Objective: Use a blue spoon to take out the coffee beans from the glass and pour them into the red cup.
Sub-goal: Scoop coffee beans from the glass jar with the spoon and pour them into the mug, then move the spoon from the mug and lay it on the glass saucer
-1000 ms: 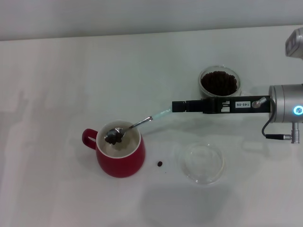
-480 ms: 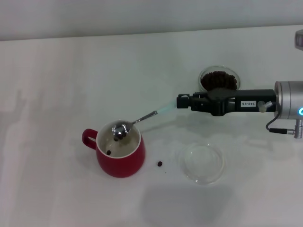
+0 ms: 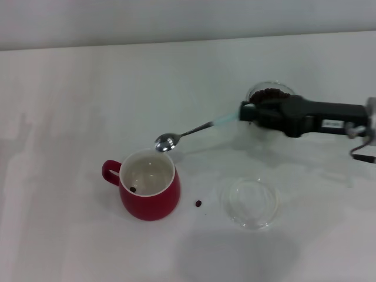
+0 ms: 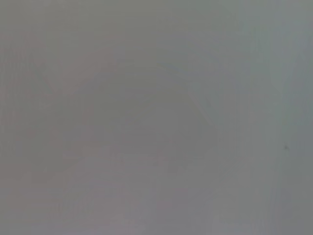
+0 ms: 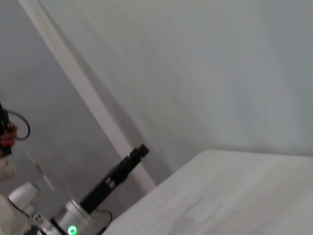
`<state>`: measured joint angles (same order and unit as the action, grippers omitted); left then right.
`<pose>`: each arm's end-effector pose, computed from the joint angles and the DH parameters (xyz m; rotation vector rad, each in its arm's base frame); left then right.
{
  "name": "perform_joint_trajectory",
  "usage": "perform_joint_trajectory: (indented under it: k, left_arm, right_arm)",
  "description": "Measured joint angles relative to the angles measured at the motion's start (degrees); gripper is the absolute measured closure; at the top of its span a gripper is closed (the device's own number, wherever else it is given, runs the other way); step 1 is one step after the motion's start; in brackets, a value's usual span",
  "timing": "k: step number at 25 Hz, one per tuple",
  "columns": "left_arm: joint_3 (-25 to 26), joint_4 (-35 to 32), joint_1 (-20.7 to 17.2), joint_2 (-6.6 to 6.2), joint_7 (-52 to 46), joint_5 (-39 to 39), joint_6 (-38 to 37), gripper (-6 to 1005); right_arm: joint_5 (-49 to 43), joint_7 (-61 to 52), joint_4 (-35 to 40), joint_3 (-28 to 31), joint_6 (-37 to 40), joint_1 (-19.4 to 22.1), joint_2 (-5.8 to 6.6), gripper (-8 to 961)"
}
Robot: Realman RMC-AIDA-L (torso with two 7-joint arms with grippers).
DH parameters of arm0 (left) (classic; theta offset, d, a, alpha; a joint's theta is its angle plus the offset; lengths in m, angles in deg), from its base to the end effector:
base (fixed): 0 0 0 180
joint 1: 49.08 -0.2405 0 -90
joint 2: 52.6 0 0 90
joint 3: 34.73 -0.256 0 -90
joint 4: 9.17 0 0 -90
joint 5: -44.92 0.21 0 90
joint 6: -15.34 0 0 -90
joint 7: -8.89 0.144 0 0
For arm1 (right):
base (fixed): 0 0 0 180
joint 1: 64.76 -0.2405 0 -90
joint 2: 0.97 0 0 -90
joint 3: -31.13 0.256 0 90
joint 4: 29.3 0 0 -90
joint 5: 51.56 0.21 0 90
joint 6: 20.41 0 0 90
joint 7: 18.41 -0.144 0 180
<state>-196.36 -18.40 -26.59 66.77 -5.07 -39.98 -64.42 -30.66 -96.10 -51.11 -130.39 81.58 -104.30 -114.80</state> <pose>-0.3330 0.3000 -0.0009 -1.4191 -0.5973 -0.8834 0.2802 0.3158 0.0164 -2.6178 1.0005 1.0024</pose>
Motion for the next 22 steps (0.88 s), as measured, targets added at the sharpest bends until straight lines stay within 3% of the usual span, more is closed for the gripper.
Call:
perform_joint_trajectory:
  k: [2,7,11,14,22]
  left_arm:
    - [0.0,-0.03,0.0,0.03,-0.04,-0.01,0.28,107]
    - [0.0,-0.19,-0.06,0.14,-0.06,-0.01,0.57,106]
    - [0.0,-0.26,-0.39,0.23,-0.07,0.0,0.61,105]
    - [-0.01,-0.26,-0.67,0.24,-0.1,0.01,0.84,104]
    - [0.0,-0.64,-0.55,0.24,-0.11,0.01,1.41,105]
  right_arm:
    - [1.93,-1.2,-0.45,-0.02,2.9,1.36,1.03,788]
    - [3.49,-7.59,-1.43,-0.13,9.08,5.48,5.75,787]
    - [2.81,-11.08,-4.16,-0.26,9.87,8.33,7.61,786]
    - [1.81,-11.39,-6.82,-0.28,10.68,10.29,8.11,786]
    - [-4.17,-11.44,-9.19,-0.29,9.0,10.84,6.87,784]
